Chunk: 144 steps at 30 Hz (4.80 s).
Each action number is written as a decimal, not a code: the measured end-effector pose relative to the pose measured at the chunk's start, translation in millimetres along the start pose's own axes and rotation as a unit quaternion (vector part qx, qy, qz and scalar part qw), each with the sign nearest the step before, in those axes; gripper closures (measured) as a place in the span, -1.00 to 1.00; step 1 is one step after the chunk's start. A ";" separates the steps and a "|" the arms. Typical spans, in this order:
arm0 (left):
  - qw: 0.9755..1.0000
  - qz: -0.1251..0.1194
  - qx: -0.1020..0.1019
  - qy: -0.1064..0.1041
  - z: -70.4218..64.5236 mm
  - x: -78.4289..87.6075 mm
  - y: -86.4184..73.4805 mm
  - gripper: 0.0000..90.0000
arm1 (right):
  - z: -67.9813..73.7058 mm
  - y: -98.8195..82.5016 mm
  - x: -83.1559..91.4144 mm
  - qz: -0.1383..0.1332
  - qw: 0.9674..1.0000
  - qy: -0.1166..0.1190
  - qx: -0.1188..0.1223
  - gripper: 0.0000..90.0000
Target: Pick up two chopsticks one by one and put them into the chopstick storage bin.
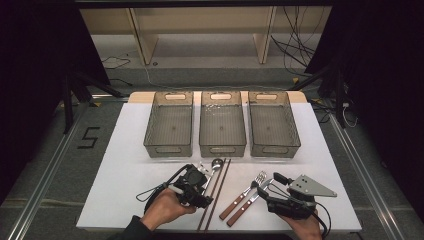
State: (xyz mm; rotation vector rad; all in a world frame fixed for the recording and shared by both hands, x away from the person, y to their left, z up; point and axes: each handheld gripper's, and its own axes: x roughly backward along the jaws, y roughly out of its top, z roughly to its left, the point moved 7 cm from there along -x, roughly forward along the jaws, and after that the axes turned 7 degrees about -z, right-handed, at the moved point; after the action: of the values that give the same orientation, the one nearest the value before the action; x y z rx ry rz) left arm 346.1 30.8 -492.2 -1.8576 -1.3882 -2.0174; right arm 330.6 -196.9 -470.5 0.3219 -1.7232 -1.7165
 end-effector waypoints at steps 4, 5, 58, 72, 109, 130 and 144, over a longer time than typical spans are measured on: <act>1.000 0.022 -0.010 -0.002 -1.5 -8.1 0.0 0.32 | 0.1 0.1 -0.1 0.000 1.000 0.000 0.000 -0.41; 1.000 0.022 -0.010 -0.002 -1.5 -8.1 0.0 0.35 | 0.1 0.1 -0.1 0.000 1.000 0.000 0.000 -0.41; 0.990 0.135 -0.031 0.031 0.9 -41.1 -1.4 0.80 | 1.7 0.1 -0.7 0.000 1.000 0.002 0.003 -0.40; 0.988 0.145 -0.034 0.040 0.1 -41.7 -0.4 0.87 | 1.7 -0.8 -1.4 0.003 1.000 0.001 0.004 -0.39; 0.999 0.026 -0.010 0.024 31.5 24.4 25.4 0.88 | 1.0 0.3 -0.5 -0.002 1.000 0.001 0.004 -0.39; 0.992 -0.092 0.062 0.056 109.7 80.6 51.2 0.88 | 1.4 1.1 -0.4 -0.007 1.000 0.001 0.004 -0.40; 0.988 -0.101 0.093 0.074 146.3 86.3 67.8 0.88 | 1.0 2.6 0.1 -0.014 1.000 0.002 0.001 -0.50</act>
State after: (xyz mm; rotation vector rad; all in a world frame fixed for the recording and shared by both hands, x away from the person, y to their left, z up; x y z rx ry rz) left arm 474.4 126.6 -403.8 -1.5139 -1.7160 -1.9833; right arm 330.6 -195.9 -467.9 0.3503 -1.7256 -1.7328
